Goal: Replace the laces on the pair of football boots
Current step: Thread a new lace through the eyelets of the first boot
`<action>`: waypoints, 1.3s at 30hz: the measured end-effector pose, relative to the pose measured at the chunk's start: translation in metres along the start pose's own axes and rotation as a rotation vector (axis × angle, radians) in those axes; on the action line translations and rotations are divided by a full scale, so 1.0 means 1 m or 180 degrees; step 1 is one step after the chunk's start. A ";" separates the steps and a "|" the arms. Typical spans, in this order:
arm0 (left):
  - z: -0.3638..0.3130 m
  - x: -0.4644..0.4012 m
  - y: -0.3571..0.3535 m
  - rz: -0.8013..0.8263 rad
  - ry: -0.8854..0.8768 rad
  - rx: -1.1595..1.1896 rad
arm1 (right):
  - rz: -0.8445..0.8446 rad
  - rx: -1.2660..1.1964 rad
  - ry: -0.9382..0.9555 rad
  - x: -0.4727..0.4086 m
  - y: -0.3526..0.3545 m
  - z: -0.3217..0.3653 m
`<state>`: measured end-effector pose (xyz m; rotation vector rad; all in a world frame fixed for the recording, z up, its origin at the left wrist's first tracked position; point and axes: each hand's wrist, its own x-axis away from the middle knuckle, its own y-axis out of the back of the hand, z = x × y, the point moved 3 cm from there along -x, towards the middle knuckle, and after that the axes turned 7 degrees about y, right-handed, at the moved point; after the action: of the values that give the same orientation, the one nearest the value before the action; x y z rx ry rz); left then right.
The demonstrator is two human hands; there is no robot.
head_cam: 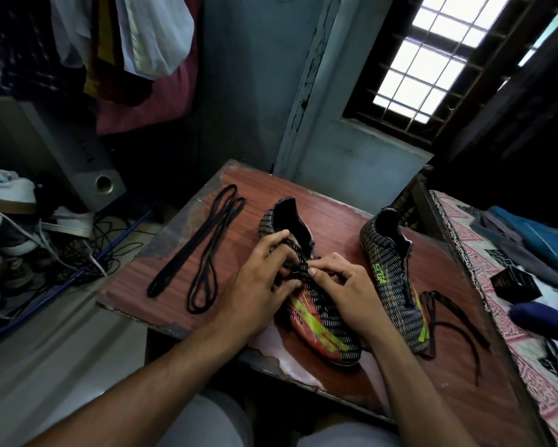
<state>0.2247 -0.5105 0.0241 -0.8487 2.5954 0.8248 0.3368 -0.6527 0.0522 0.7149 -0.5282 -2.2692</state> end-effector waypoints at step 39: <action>-0.002 -0.001 0.022 0.0184 0.0947 0.2554 | -0.1219 0.0576 0.0067 0.043 -0.018 -0.007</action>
<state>0.2115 -0.4970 0.0353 -0.6703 2.8229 -0.3779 0.3062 -0.6719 0.0224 1.0004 -0.6366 -2.5842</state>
